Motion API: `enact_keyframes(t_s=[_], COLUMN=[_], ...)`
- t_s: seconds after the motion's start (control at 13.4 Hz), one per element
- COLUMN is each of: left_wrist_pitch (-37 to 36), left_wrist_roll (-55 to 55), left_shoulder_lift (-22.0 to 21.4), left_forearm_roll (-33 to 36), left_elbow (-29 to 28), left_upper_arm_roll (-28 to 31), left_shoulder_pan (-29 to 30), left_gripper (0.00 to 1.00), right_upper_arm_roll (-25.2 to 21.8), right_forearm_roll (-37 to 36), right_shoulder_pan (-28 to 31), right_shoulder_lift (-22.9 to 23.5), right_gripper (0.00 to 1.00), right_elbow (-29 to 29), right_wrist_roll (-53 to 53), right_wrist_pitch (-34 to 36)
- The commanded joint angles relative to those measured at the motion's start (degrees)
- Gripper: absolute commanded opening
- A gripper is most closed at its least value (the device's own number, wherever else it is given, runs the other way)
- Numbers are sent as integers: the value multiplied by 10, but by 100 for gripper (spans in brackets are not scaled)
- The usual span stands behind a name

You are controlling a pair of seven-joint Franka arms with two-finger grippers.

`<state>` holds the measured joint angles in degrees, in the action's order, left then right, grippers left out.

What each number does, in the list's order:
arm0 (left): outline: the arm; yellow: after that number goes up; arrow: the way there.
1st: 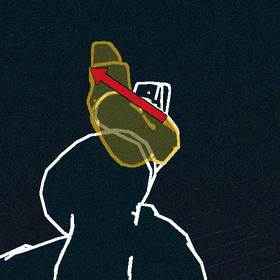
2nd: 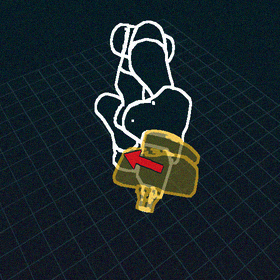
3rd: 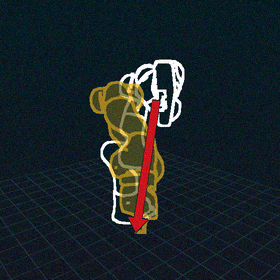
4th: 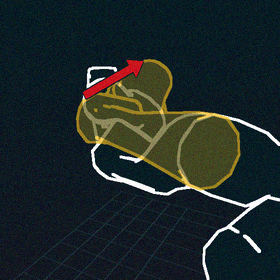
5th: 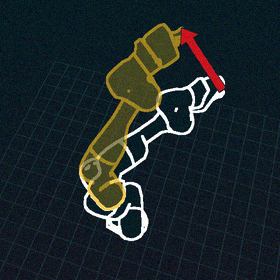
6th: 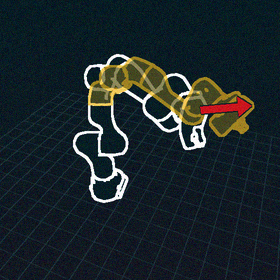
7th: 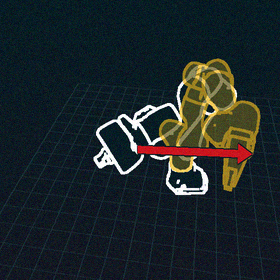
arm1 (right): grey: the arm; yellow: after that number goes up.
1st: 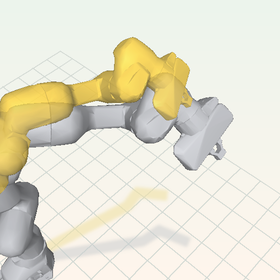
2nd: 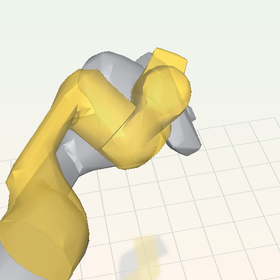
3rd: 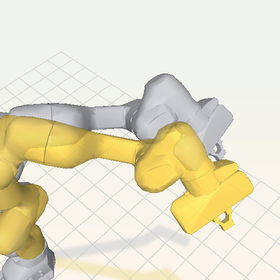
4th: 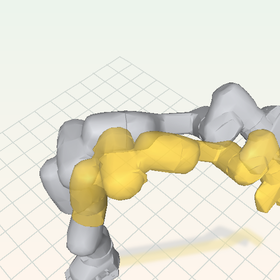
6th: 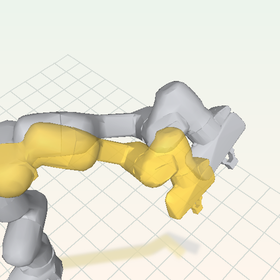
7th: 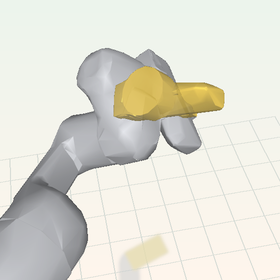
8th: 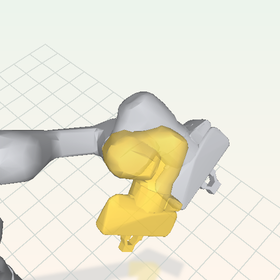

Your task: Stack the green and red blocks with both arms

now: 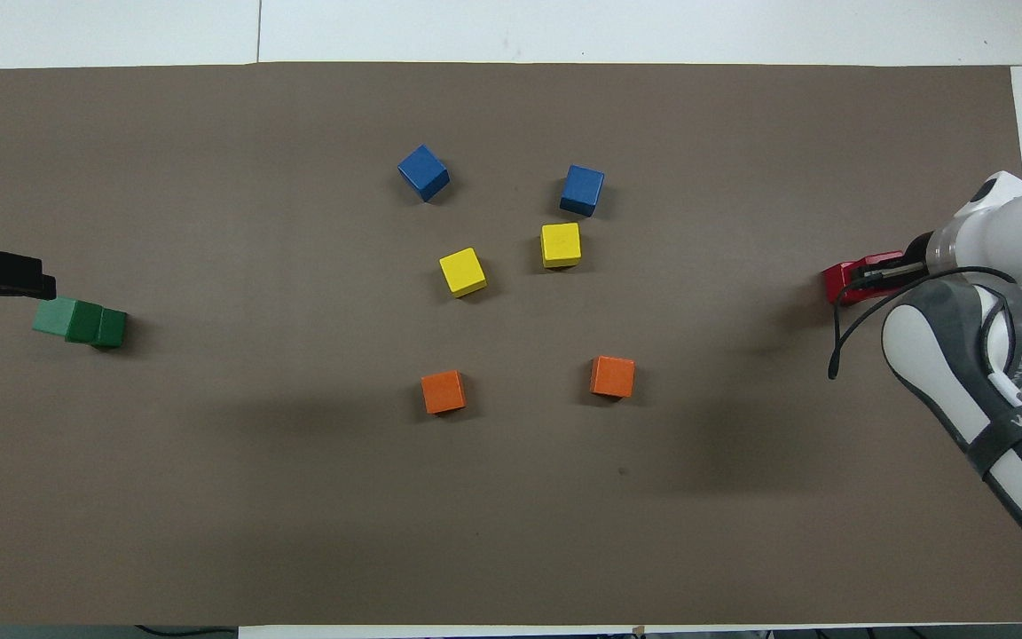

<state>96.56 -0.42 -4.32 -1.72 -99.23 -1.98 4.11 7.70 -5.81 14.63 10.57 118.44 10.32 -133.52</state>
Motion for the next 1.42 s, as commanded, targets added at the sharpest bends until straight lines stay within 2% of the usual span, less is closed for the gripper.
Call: enact_keyframes(t_s=[0.0, 0.22, 0.37, 1.19, 1.27, 1.34], left_wrist_pitch=[-48, -74, -72, -22, -19, -21], left_wrist_roll=[4, 5, 5, 22, 22, 22], left_shoulder_lift=[22, 36, 35, 34, 34, 34], left_forearm_roll=[34, 43, 42, 35, 35, 35], left_elbow=[57, 91, 88, 70, 69, 69], left_upper_arm_roll=[10, 10, 10, 10, 9, 9], left_shoulder_pan=[-23, -30, -31, -30, -30, -30], left_gripper=[100, 100, 100, 100, 100, 100], right_upper_arm_roll=[8, 8, 8, 8, 8, 8], right_forearm_roll=[12, 12, 12, 12, 12, 13], right_shoulder_pan=[11, 7, 5, 1, 0, -7], right_shoulder_lift=[-14, -14, -16, -17, -17, -16], right_gripper=[0, 0, 0, 0, 17, 63], right_elbow=[19, 25, 37, 37, 36, 35], right_wrist_roll=[21, 21, 20, 15, 13, 10], right_wrist_pitch=[-14, -26, -46, -47, -47, -47])
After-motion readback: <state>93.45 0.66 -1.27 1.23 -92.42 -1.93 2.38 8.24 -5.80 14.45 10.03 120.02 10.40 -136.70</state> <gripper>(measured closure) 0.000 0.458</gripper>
